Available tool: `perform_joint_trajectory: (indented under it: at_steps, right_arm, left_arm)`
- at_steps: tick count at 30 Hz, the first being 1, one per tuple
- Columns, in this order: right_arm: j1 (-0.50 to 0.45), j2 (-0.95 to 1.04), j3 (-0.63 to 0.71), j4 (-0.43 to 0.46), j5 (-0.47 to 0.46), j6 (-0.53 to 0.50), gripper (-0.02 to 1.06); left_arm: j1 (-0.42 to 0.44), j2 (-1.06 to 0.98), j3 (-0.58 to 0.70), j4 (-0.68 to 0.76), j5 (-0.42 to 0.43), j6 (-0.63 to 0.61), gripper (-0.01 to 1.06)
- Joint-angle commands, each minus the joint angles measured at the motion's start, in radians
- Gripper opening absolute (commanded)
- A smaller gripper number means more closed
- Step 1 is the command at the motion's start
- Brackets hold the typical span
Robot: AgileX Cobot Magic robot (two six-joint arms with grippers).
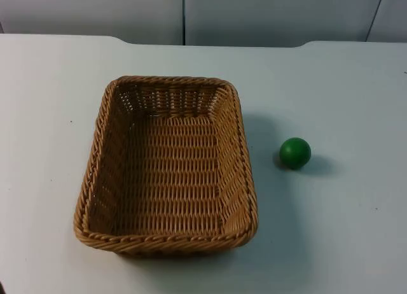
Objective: Pick up the basket with the left hand and place the ball into the basket with the right hand.
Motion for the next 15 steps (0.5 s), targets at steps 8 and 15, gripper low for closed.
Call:
perform_joint_trajectory:
  at_steps: [8,15]
  right_arm:
    - [-0.007,-0.004,0.006,0.007,-0.012,-0.002,0.00]
    - [-0.007,-0.004,0.006,0.007,-0.012,-0.002,0.00]
  left_arm:
    - [-0.006,-0.006,0.000,-0.010,-0.146,-0.002,0.00]
    - [-0.006,0.108,-0.029,-0.251,-0.220,-0.002,0.00]
